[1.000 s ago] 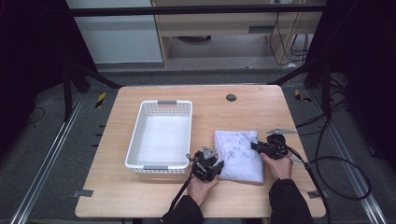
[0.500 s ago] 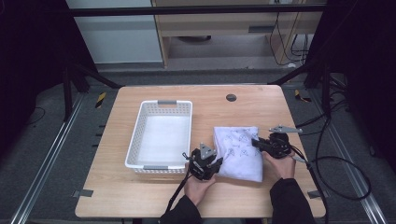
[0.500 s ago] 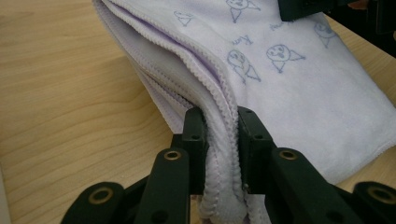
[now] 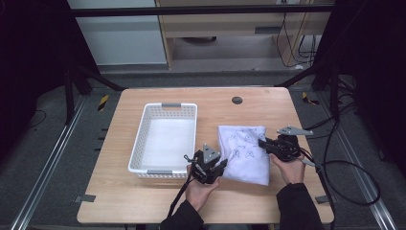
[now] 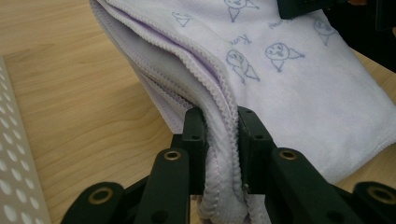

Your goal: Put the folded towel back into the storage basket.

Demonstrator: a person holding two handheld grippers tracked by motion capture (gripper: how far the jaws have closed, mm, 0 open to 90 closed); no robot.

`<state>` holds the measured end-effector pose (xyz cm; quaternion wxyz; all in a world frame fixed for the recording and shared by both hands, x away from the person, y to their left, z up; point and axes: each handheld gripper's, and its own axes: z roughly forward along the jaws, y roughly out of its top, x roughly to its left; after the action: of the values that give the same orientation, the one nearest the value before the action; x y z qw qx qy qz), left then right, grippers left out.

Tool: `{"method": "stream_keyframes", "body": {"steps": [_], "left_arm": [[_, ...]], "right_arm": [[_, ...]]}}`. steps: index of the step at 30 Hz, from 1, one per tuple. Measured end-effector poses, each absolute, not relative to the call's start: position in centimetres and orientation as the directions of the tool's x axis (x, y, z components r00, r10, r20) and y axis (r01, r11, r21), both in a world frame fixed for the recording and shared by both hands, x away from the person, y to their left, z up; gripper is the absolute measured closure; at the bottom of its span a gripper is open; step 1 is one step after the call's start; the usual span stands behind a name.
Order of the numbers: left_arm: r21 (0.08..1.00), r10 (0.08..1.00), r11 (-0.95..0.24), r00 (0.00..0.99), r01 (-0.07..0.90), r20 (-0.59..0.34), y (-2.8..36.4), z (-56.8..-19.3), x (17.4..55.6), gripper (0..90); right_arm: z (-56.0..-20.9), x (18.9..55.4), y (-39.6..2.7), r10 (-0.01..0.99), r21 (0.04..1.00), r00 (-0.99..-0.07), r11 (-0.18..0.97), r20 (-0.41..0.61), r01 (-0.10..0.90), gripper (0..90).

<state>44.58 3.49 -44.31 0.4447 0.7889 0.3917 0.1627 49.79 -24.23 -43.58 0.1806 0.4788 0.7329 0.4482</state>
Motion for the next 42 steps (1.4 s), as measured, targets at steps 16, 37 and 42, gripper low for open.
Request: {"method": "stream_keyframes", "body": {"steps": [16, 37, 42], "left_arm": [[0.849, 0.762, -0.299, 0.645, 0.435, -0.062, 4.4, -41.8, 44.0, 74.7], [0.865, 0.766, -0.285, 0.641, 0.413, -0.053, 7.3, -38.5, 43.8, 74.7], [0.87, 0.776, -0.281, 0.63, 0.405, -0.042, 8.4, -37.8, 43.8, 74.7]], "right_arm": [[-41.1, 49.0, -23.5, 0.86, 0.864, -0.488, 0.125, 0.151, 0.488, 74.7], [-37.9, 48.7, -20.9, 0.85, 0.893, -0.511, 0.128, 0.125, 0.432, 74.8], [-37.3, 48.9, -19.9, 0.844, 0.899, -0.521, 0.124, 0.128, 0.421, 74.8]]}}
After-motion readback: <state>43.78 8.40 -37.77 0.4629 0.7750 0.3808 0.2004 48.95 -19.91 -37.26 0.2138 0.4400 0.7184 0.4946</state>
